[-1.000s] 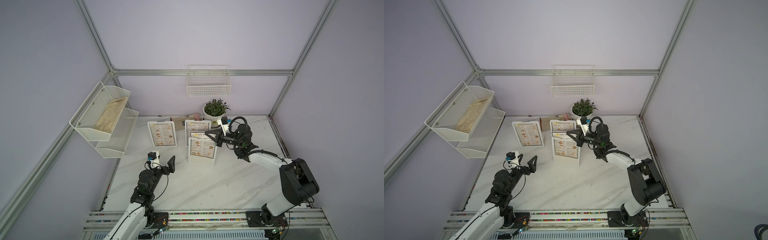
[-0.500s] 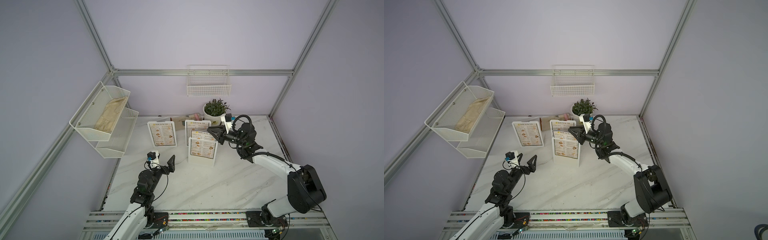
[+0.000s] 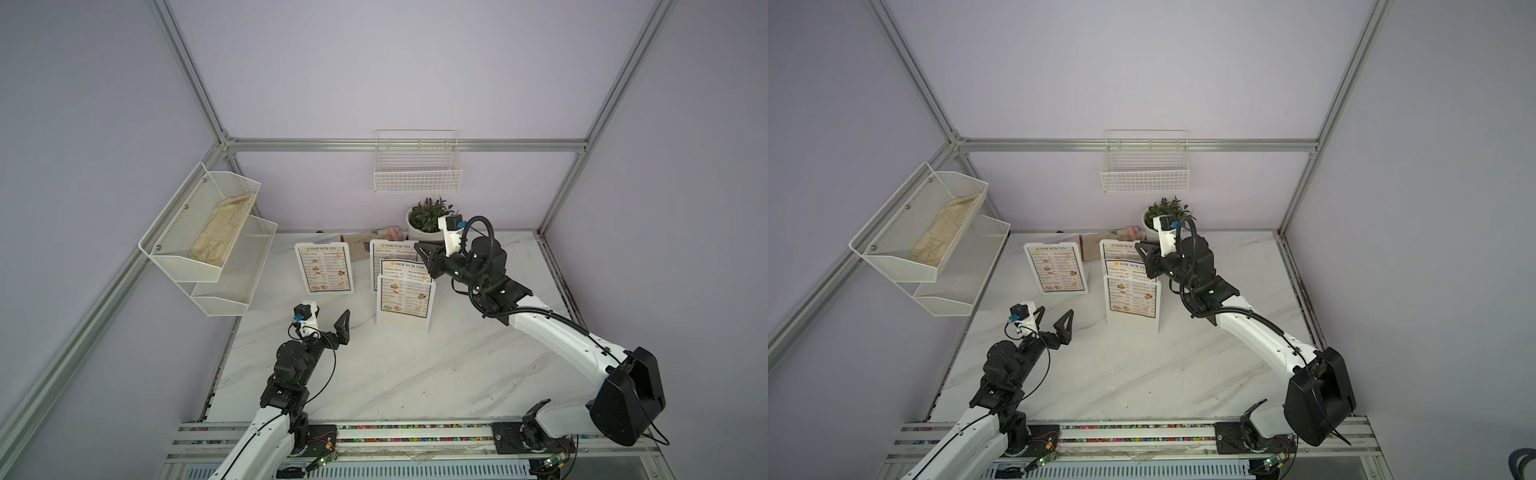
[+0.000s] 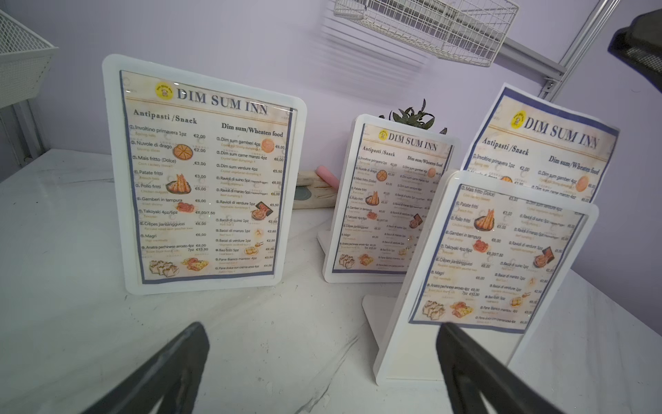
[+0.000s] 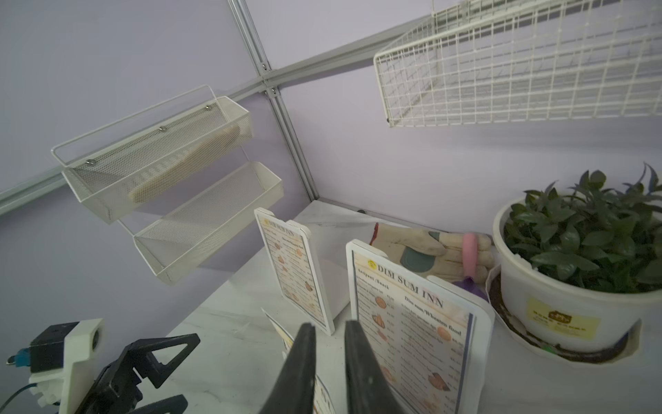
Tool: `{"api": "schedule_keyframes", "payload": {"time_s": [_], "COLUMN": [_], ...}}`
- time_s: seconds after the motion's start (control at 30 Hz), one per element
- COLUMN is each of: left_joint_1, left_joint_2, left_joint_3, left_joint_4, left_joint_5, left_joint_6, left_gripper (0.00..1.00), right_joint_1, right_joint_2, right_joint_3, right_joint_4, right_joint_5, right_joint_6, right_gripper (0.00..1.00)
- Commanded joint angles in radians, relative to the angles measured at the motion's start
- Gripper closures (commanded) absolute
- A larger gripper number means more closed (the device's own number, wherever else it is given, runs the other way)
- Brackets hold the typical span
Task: Insert the menus into the narrow rack
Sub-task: Insert the menu into the narrow rack.
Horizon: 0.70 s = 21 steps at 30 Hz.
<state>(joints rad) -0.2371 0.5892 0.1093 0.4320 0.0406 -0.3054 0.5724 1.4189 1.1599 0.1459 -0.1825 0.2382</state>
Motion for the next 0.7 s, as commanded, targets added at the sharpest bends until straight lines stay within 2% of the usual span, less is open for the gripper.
{"api": "schedule_keyframes", "payload": {"time_s": [0.0, 0.1, 0.3, 0.67], "left_joint_1": [0.001, 0.000, 0.001, 0.001], "left_joint_2": [-0.006, -0.006, -0.013, -0.015], "left_joint_3": [-0.030, -0.030, -0.032, -0.033], "left_joint_4": [0.033, 0.033, 0.031, 0.030], "left_joint_5": [0.004, 0.009, 0.005, 0.008], "left_joint_6": [-0.014, -0.014, -0.014, -0.014], "left_gripper": [0.00, 0.00, 0.00, 0.00], "right_joint_1": [0.043, 0.069, 0.122, 0.162], "right_joint_2": [0.025, 0.070, 0.138, 0.079], "right_joint_3": [0.074, 0.124, 0.207, 0.118], "right_joint_4": [-0.129, -0.191, -0.279, -0.249], "right_joint_5": [0.177, 0.265, 0.364, 0.391], "right_joint_6": [-0.032, -0.038, -0.066, -0.057], "right_gripper": [0.81, 0.81, 0.83, 0.83]}}
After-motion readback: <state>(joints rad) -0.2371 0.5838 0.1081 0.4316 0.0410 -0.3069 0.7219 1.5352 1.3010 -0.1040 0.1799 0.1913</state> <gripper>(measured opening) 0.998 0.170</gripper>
